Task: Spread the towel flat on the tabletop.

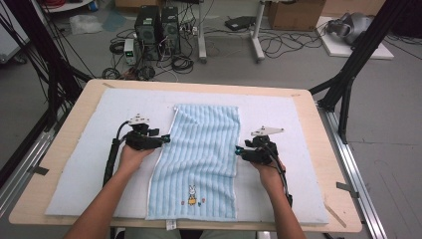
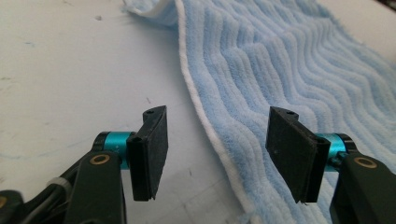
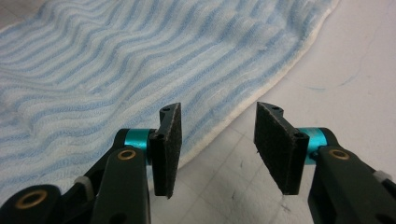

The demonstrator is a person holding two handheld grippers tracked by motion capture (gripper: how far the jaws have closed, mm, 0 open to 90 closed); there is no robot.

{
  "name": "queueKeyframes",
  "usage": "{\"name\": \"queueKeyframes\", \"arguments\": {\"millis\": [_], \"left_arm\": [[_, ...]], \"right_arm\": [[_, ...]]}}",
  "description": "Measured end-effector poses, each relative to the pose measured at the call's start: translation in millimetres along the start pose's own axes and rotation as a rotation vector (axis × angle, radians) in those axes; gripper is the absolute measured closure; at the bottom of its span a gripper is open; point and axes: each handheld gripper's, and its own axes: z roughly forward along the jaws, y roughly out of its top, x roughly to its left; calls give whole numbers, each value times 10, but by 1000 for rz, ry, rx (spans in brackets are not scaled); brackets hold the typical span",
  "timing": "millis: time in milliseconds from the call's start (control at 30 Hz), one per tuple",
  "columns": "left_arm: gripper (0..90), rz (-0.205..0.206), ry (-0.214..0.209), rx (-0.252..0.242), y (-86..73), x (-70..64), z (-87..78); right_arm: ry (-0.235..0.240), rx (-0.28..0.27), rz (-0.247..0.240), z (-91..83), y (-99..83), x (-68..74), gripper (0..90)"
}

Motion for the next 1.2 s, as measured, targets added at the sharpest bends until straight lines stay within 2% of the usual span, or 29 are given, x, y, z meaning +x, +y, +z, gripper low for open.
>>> {"name": "queueKeyframes", "arguments": {"millis": [133, 167, 200, 233, 300, 333, 367, 400, 467, 567, 633, 733, 800, 867, 900, 967, 1033, 1100, 1167, 1200], "left_arm": [[427, 11, 2, 22, 4, -42, 113], [447, 22, 2, 39, -7, -46, 134], [508, 35, -7, 47, -2, -58, 139], [562, 57, -26, 63, 7, -75, 154], [633, 136, 2, 77, 14, -119, 163], [699, 140, 8, 76, 14, -119, 166], [747, 133, 4, 82, 19, -102, 158], [836, 121, -2, 78, 19, -93, 164], [852, 103, -5, 78, 23, -74, 169], [857, 70, 27, 63, 34, -53, 180], [858, 55, 41, 60, 42, -27, 178], [858, 31, 64, 46, 46, 18, 169], [859, 31, 77, 46, 47, 46, 155], [859, 24, 81, 43, 46, 79, 143], [859, 23, 81, 38, 46, 90, 138], [859, 11, 76, 34, 45, 112, 131], [859, 3, 73, 30, 47, 130, 130], [859, -9, 72, 22, 55, 147, 136], [859, -19, 75, 7, 62, 165, 137], [859, -36, 69, 1, 69, 184, 145]], "right_arm": [[0, 3, 5, 7, 1, 8, 505], [0, 5, 7, 10, 1, 8, 502], [0, 4, 8, 11, 0, 9, 498], [2, 2, 10, 11, -1, 7, 496], [9, -5, 18, 12, -3, 2, 496], [9, -7, 17, 14, -3, 4, 496], [11, -4, 20, 14, -5, 7, 496], [10, -2, 16, 19, -7, 7, 496], [11, 0, 20, 21, -9, 14, 496], [-6, -5, 17, 43, -9, 7, 497], [-13, -8, 34, 76, -9, 0, 503], [8, -13, 62, 179, 5, 14, 516], [23, 1, 55, 287, 22, 57, 525], [22, 29, 43, 383, 33, 89, 561], [-5, 23, 21, 408, 50, 110, 606], [-1, 32, 17, 435, 86, 99, 725], [-17, 34, -17, 463, 116, 99, 849], [-37, 26, -39, 518, 160, 86, 875], [-69, 23, -37, 574, 210, 61, 877], [-80, 15, -39, 593, 226, 42, 878]]}}
